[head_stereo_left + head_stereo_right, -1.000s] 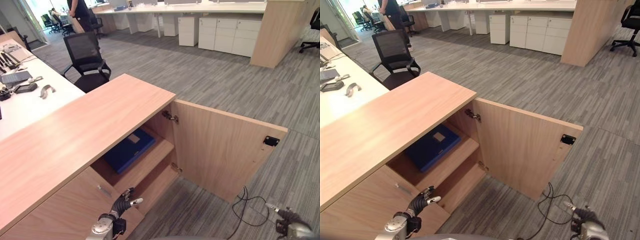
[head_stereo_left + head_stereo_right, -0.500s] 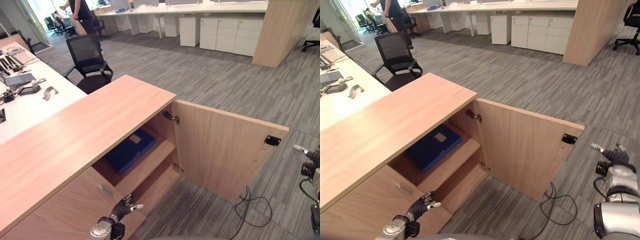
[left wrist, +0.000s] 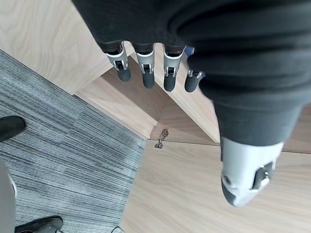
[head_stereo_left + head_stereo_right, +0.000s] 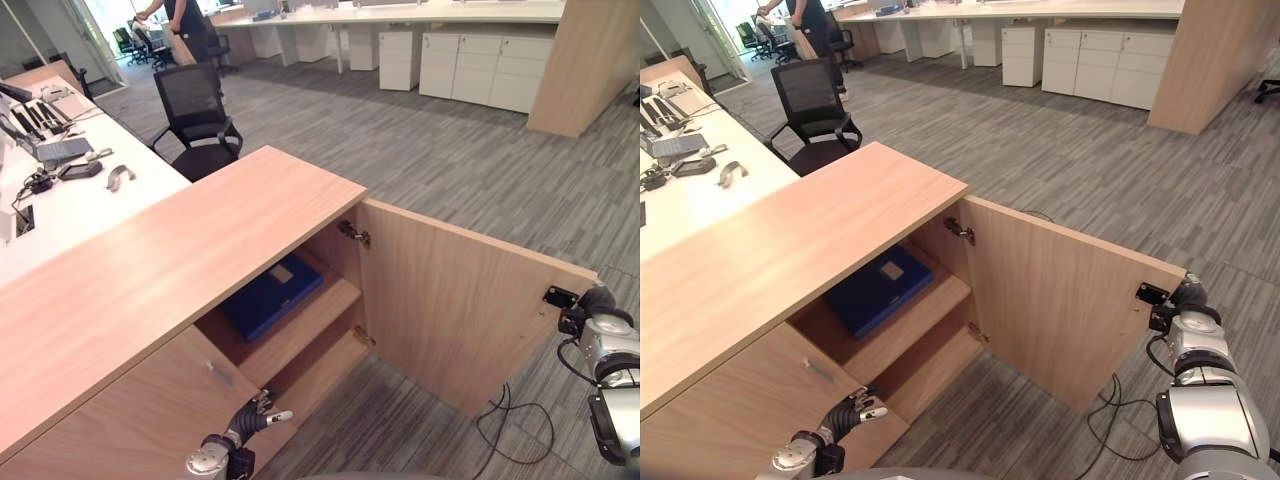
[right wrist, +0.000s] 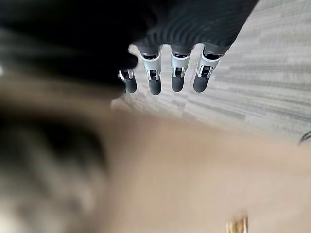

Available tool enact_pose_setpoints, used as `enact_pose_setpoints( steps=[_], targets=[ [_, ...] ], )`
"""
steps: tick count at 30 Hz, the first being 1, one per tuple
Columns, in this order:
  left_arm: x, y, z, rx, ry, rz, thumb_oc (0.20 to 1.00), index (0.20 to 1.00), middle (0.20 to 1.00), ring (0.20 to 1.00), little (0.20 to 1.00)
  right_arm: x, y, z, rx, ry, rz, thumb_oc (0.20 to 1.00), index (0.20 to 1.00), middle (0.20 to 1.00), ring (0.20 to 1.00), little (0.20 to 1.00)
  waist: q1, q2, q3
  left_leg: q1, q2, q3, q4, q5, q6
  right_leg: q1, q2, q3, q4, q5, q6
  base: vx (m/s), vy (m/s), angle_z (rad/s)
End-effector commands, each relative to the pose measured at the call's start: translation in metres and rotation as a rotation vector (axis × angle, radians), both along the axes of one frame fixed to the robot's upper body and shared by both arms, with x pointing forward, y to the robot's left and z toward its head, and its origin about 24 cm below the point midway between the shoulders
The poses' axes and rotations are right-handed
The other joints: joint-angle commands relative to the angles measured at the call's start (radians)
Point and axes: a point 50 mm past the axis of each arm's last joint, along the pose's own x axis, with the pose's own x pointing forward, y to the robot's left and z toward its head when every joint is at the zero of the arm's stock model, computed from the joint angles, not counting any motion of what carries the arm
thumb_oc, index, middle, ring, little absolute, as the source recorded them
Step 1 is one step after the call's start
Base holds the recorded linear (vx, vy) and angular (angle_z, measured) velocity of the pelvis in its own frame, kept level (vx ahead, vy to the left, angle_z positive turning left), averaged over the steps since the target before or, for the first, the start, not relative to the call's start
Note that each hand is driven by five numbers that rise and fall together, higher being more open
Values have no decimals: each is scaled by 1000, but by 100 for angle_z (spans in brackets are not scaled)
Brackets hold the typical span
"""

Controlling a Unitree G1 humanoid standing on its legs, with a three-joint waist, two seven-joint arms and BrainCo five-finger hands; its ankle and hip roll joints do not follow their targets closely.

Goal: Put the empty folder in the office cabinet

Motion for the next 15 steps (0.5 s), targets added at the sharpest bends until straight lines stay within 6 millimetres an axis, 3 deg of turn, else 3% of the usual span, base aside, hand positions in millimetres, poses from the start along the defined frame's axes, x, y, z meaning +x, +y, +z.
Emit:
enact_pose_setpoints(
  steps=[1, 3, 4, 5, 6, 11, 14, 15],
  targets=[
    [21, 1, 13, 26, -87, -71, 1000, 1000, 1000, 1000, 1000, 38, 42, 6, 62, -67, 123, 1000, 1000, 1000, 1000, 1000, 33, -65, 1, -28, 8, 0, 4, 27, -44, 36, 4, -39, 9, -102, 24, 0, 0, 0],
    [20, 1, 12, 30, -83, -73, 1000, 1000, 1000, 1000, 1000, 40, 54, -2, 73, -46, 163, 1000, 1000, 1000, 1000, 1000, 37, -65, 2, -30, 9, -5, 4, 28, -44, 37, 4, -41, 9, -102, 22, -5, -2, 4],
    [19, 1, 12, 31, -83, -69, 1000, 1000, 1000, 1000, 1000, 42, 74, -15, 98, -24, 228, 1000, 1000, 1000, 1000, 1000, 39, -67, 4, -33, 9, -8, 3, 30, -43, 36, 6, -46, 9, -101, 20, -9, -5, 11],
    [19, 1, 12, 32, -82, -69, 1000, 1000, 1000, 1000, 1000, 42, 75, -16, 99, -23, 229, 1000, 1000, 1000, 1000, 1000, 38, -68, 4, -33, 9, -8, 3, 30, -43, 36, 6, -46, 9, -101, 20, -15, 2, 13],
    [20, 3, 13, 30, -88, -52, 1000, 1000, 1000, 1000, 1000, 42, 93, -26, 131, -18, 284, 1000, 1000, 1000, 1000, 1000, 39, -69, 6, -37, 10, -11, 2, 31, -44, 34, 6, -48, 9, -100, 20, -11, 3, 5],
    [20, 5, 13, 36, -91, -33, 1000, 1000, 1000, 1000, 1000, 39, 121, -41, 169, -14, 391, 1000, 1000, 1000, 1000, 1000, 35, -75, 12, -41, 10, -13, 2, 30, -44, 30, 6, -49, 9, -98, 18, 0, 0, 0],
    [21, 11, 15, 55, -105, -3, 1000, 1000, 1000, 1000, 1000, 27, 152, -51, 169, -29, 569, 1000, 1000, 1000, 1000, 1000, 20, -83, 18, -46, 11, -15, 2, 31, -44, 24, 6, -49, 9, -94, 17, 0, 0, 0],
    [22, 15, 15, 66, -106, 12, 1000, 1000, 1000, 1000, 1000, 14, 164, -58, 150, -9, 677, 1000, 1000, 1000, 1000, 1000, 12, -91, 22, -49, 13, -15, 2, 31, -46, 22, 8, -49, 9, -95, 15, 0, 0, 0]
  ],
)
